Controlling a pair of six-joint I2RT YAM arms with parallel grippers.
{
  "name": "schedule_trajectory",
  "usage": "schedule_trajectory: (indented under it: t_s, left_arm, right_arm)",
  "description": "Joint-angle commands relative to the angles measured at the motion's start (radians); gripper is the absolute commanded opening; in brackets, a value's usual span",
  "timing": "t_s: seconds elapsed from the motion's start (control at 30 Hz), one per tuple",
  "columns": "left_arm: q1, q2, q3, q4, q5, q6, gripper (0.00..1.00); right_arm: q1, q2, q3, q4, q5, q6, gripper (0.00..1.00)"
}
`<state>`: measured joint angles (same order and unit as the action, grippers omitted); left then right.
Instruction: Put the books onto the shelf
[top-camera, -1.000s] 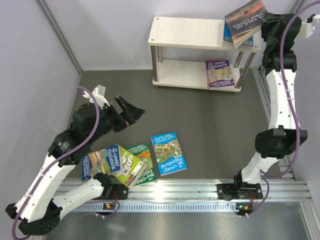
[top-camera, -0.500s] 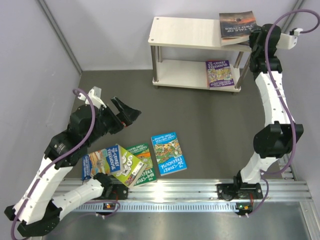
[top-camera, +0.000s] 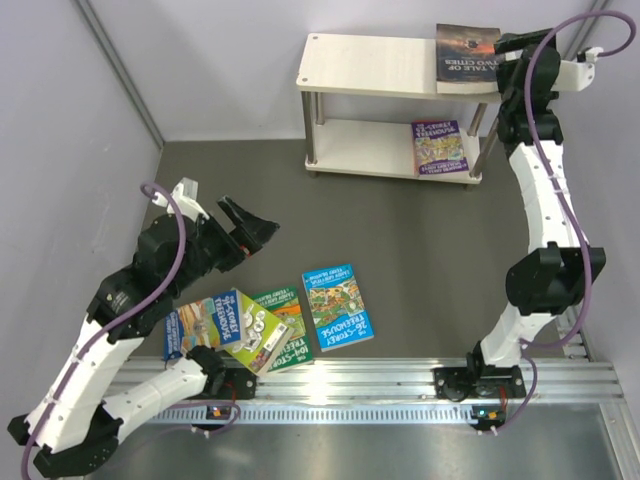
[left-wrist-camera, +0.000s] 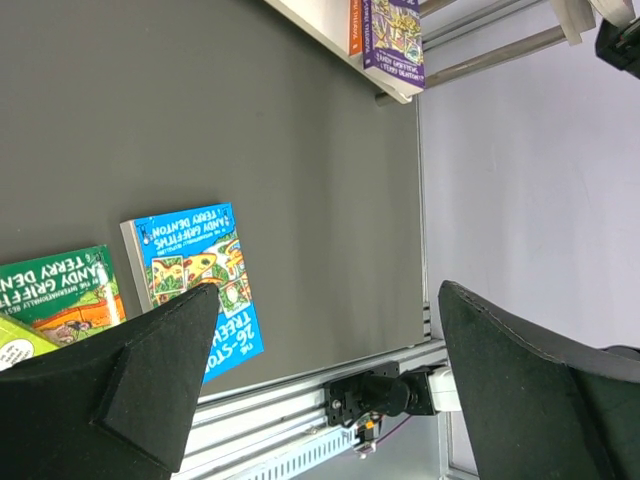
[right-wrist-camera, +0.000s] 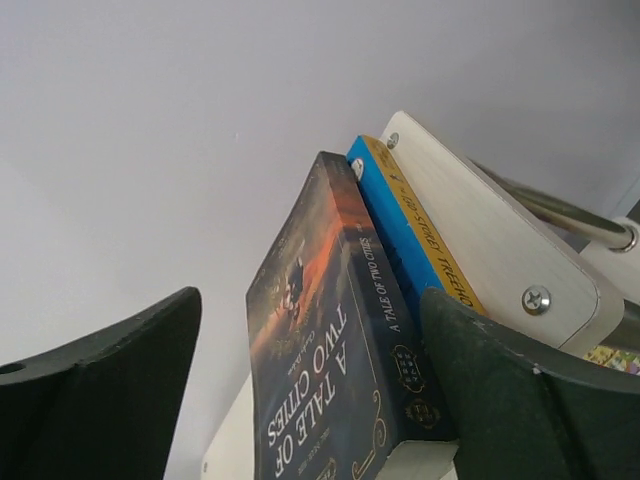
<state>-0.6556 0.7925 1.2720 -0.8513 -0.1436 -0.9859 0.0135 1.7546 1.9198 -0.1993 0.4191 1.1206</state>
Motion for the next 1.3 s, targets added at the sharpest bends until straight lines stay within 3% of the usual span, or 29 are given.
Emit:
schedule_trajectory:
  t_s: [0.0, 0.13, 0.3, 0.47, 0.57, 0.67, 0.73, 0.9, 1.03, 1.27]
  left_arm:
    - [0.002, -0.013, -0.011, 0.014, 0.001, -0.011, 0.96]
    - [0.002, -0.013, -0.01, 0.006, 0.006, -0.011, 0.96]
    - [0.002, -0.01, -0.008, -0.017, 0.004, 0.0, 0.97]
    - [0.002, 0.037, -0.028, -0.031, 0.039, 0.036, 0.97]
    - [0.002, 0.097, -0.078, -0.048, 0.079, 0.064, 0.97]
    - [0.002, 0.171, -0.166, -0.017, 0.137, 0.095, 0.97]
    - [0.002, 0.224, -0.244, 0.05, 0.211, 0.11, 0.97]
    - [0.004, 0.388, -0.365, 0.225, 0.315, 0.136, 0.98]
    - [0.002, 0.554, -0.373, 0.314, 0.374, 0.153, 0.98]
    - [-0.006, 0.792, -0.333, 0.402, 0.417, 0.159, 0.95]
  right_arm:
    - [-0.006, -0.01, 0.094, 0.003, 0.036, -0.064, 0.91]
    - [-0.055, -0.033, 0.09, -0.041, 0.052, -0.088, 1.0]
    - [-0.099, -0.093, 0.088, -0.084, 0.082, -0.183, 1.0]
    - [-0.121, -0.246, 0.044, -0.127, 0.102, -0.3, 1.0]
    - [-0.113, -0.39, -0.066, -0.129, 0.025, -0.326, 1.0]
    - [-0.022, -0.548, -0.271, -0.1, -0.069, -0.363, 1.0]
    - [0.141, -0.621, -0.393, -0.084, -0.135, -0.398, 1.0]
    - [0.409, -0.681, -0.779, -0.169, -0.443, -0.348, 1.0]
    - [0.442, -0.646, -1.04, -0.107, -0.629, -0.292, 1.0]
    - [0.473, -0.583, -1.154, -0.157, -0.672, -0.315, 1.0]
